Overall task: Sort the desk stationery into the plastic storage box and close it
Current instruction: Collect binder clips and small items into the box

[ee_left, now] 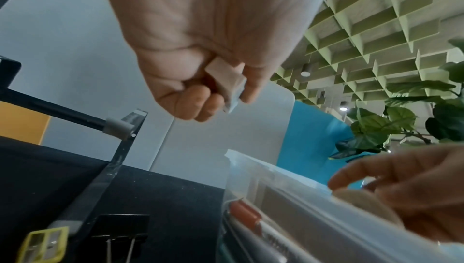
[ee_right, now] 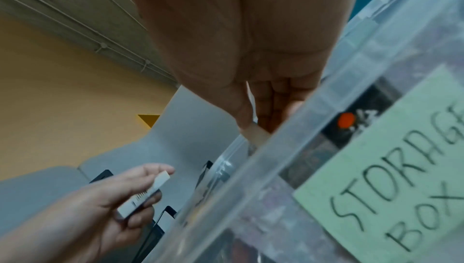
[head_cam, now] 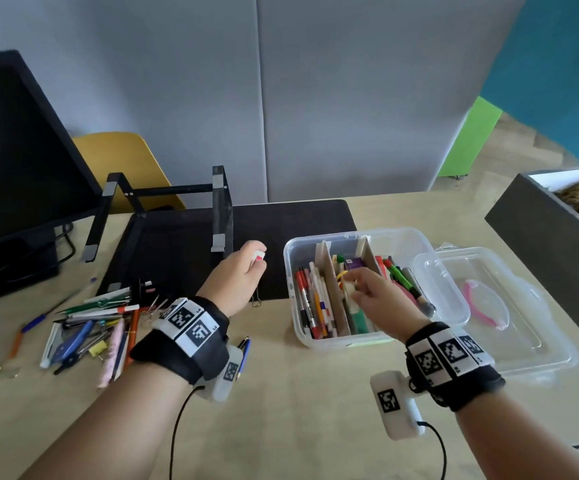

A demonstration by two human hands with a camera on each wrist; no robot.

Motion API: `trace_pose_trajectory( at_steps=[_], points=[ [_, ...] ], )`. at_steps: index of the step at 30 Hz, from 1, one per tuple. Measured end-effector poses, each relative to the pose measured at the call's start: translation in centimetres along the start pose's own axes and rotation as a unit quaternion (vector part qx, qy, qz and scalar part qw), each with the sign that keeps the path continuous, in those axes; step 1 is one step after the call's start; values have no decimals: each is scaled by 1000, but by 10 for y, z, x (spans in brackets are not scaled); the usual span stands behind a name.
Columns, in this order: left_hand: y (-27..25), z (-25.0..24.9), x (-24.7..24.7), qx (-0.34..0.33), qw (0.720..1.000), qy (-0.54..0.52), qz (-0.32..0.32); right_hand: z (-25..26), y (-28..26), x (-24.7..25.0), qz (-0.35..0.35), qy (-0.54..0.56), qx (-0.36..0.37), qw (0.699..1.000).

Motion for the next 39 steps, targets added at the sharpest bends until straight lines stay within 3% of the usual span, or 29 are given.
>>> trace_pose_trajectory(
  at_steps=[5, 10, 18, 20, 23, 27, 39],
  points=[
    [-3, -23, -2, 13, 999, -44, -29, -12, -1, -12, 86, 4, 1, 996],
    [-6, -42, -12, -9, 999, -38, -35, -14, 2, -26, 136, -109, 33, 984],
    [-6, -68, -23, -30, 999, -22, -13, -12, 4, -24, 140, -191, 68, 969],
    [-5, -73, -29, -28, 999, -17, 1, -14, 6, -15, 115, -165, 73, 977],
    [-3, -83, -42, -36, 999, 10, 20, -22, 14, 17, -2, -68, 41, 997],
    [-5, -102, -69, -77, 993, 51, 75, -43, 19, 53, -102, -11, -3, 995],
    [-11, -114, -133, -108, 958, 182, 194, -66, 17, 51, -94, -51, -29, 994]
  ],
)
Point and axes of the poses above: each hand's wrist, its own y-axis towards the middle knuckle, its own x-axis out of the back of the hand, z = x × y, the point moved 7 cm from there along y, towards the middle knuckle, and after that the axes turned 12 degrees about -z, right-handed, at the moved point
